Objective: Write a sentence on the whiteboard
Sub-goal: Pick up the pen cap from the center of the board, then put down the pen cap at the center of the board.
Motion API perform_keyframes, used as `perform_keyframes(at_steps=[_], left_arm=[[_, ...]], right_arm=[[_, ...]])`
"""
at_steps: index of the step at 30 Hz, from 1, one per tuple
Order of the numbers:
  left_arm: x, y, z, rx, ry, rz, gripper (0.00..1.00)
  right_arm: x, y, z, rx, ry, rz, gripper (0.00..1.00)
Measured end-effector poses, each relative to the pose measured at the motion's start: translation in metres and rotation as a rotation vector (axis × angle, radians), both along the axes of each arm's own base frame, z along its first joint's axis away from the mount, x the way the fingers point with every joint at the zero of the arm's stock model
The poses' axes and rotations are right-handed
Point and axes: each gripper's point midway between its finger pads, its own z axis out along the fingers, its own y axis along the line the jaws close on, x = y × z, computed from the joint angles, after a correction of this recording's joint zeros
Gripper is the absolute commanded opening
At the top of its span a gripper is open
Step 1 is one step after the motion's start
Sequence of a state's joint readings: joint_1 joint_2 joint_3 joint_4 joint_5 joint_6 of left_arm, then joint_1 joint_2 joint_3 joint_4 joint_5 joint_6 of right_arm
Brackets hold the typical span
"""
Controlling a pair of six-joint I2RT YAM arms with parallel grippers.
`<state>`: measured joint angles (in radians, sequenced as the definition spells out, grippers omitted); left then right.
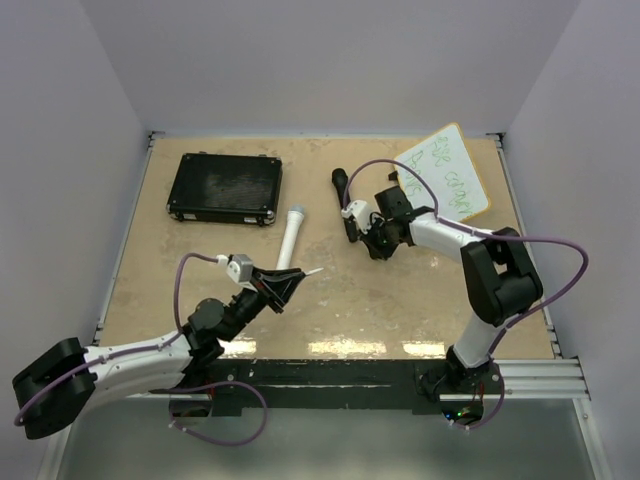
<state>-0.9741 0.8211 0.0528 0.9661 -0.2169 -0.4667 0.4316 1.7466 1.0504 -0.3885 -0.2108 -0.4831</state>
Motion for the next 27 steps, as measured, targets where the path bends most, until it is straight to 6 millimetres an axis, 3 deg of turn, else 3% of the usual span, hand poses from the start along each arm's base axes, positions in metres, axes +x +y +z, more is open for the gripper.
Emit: perform_keyframes(at_steps=[5, 9, 13, 18, 27], left_arm=[[0.009, -0.001, -0.006, -0.022, 0.039, -0.01, 0.0], [0.017, 0.002, -0.006, -0.065, 0.067, -0.034, 0.0], [0.007, -0.006, 0.002, -0.093, 0.053, -0.135, 0.0], [-0.013, -0.019, 0.0, -0.072, 0.036, -0.272, 0.0], [-0.023, -0.029, -0.015, -0.033, 0.066, -0.363, 0.0]], right_arm=[[-0.016, 0.004, 0.02, 0.062, -0.03, 0.094, 0.0], [-0.031, 0.017, 0.062, 0.172, -0.145, 0.247, 0.0], [-0.051, 0.03, 0.092, 0.263, -0.251, 0.425, 0.0], [-0.08, 0.038, 0.1, 0.337, -0.296, 0.613, 0.0], [-0.115, 0.047, 0.11, 0.435, -0.327, 0.822, 0.0]])
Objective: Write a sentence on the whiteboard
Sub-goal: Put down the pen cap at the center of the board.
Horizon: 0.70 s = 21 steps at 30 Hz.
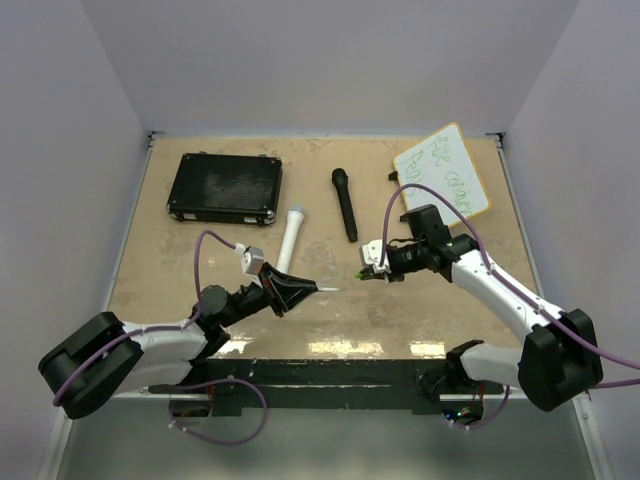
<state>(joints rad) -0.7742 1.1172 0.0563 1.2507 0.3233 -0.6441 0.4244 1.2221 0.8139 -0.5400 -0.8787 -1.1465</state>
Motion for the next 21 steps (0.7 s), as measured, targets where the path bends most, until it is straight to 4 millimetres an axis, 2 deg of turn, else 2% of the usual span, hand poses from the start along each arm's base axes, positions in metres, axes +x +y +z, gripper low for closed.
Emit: perform_keyframes(at_steps=[6, 11, 14, 19, 21], left_arm=[[0.0, -0.008, -0.02, 0.04, 0.07, -0.034, 0.0], [0.003, -0.013, -0.018, 0.041, 0.079, -0.044, 0.0], [0.004, -0.014, -0.014, 0.032, 0.065, -0.042, 0.0], [0.006, -0.008, 0.004, 0.012, -0.002, -0.011, 0.0], [0.006, -0.004, 0.013, 0.006, -0.036, 0.008, 0.0]], right_arm=[[-0.008, 0.001, 0.0, 0.014, -0.002, 0.048, 0.0], [-0.007, 0.003, 0.001, 0.021, 0.02, 0.029, 0.0], [0.013, 0.002, -0.006, -0.007, 0.062, -0.091, 0.0], [0.058, -0.015, -0.053, -0.201, 0.211, -0.374, 0.0], [0.069, -0.025, -0.07, -0.273, 0.254, -0.465, 0.0]])
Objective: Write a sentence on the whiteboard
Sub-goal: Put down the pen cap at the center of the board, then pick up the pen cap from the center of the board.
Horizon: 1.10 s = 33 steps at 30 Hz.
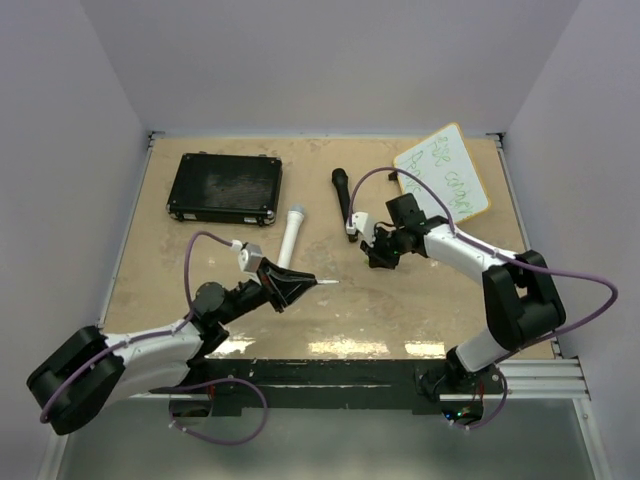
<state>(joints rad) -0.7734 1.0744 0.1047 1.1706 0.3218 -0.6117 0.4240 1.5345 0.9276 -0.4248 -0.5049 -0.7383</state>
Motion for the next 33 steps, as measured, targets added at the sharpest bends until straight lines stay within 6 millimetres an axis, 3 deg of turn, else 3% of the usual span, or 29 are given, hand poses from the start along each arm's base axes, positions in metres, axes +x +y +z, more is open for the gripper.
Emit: perform_keyframes(at_steps=[4, 10, 11, 14, 18, 25, 33], left_arm=[[0.001, 0.01, 0.01, 0.014, -0.056, 0.048, 0.0], [0.004, 0.017, 0.003, 0.072, -0.07, 0.088, 0.0], [0.004, 0.018, 0.001, 0.081, -0.069, 0.09, 0.0], [0.005, 0.018, -0.006, 0.104, -0.058, 0.093, 0.0], [0.005, 0.018, -0.01, 0.119, -0.049, 0.093, 0.0], [0.005, 0.019, -0.013, 0.131, -0.045, 0.092, 0.0], [0.003, 0.022, -0.007, 0.121, -0.056, 0.095, 0.0]], right_arm=[[0.005, -0.022, -0.019, -0.119, 0.039, -0.131, 0.05], [0.003, -0.04, -0.045, -0.22, 0.109, -0.213, 0.31], [0.003, -0.039, -0.045, -0.219, 0.113, -0.217, 0.38], [-0.003, -0.043, -0.045, -0.224, 0.147, -0.216, 0.47], [-0.009, -0.05, -0.038, -0.212, 0.203, -0.195, 0.5], [-0.001, -0.08, -0.029, -0.19, 0.234, -0.211, 0.54], [-0.008, -0.068, -0.041, -0.149, 0.29, -0.154, 0.54]])
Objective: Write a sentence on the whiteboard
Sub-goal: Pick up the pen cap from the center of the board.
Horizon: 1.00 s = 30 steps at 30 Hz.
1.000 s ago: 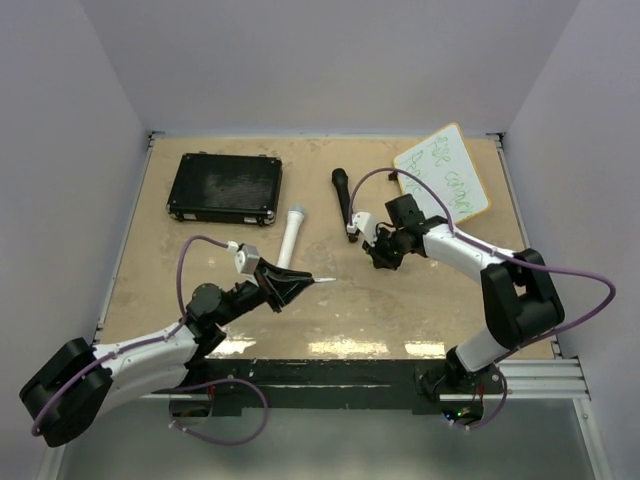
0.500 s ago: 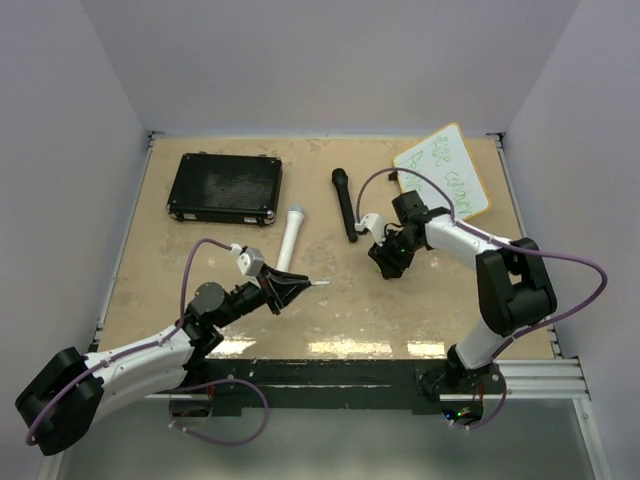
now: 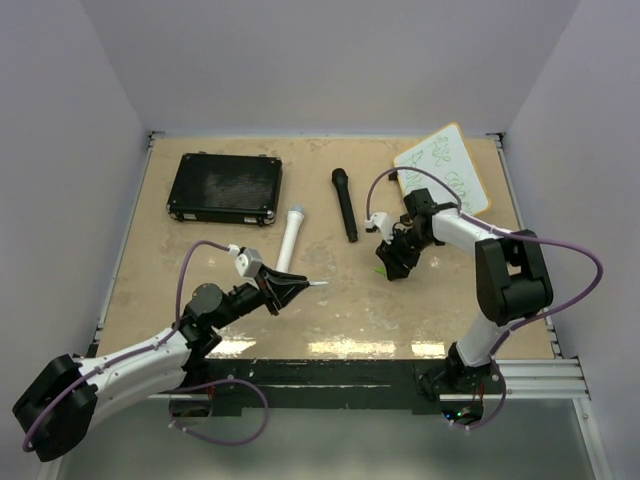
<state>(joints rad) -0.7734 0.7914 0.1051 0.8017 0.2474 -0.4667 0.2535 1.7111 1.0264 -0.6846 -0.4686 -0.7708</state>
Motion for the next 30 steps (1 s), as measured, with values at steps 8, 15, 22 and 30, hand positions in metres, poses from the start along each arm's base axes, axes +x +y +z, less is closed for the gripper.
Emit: perform_keyframes(at_steps=[8, 15, 22, 30], left_arm=[[-0.001, 0.001, -0.002, 0.007, 0.007, 0.001, 0.0], [-0.002, 0.004, 0.007, -0.011, -0.02, 0.01, 0.0], [-0.001, 0.005, 0.001, 0.011, -0.007, 0.016, 0.0], [-0.002, 0.01, 0.005, 0.01, -0.02, 0.031, 0.0]], right_arm=[[-0.009, 0.02, -0.001, 0.037, 0.019, 0.05, 0.47], [-0.041, 0.042, 0.0, 0.026, 0.086, 0.161, 0.48], [-0.057, 0.065, 0.015, 0.073, 0.126, 0.256, 0.49], [-0.03, 0.059, 0.069, 0.098, -0.091, 0.379, 0.63]])
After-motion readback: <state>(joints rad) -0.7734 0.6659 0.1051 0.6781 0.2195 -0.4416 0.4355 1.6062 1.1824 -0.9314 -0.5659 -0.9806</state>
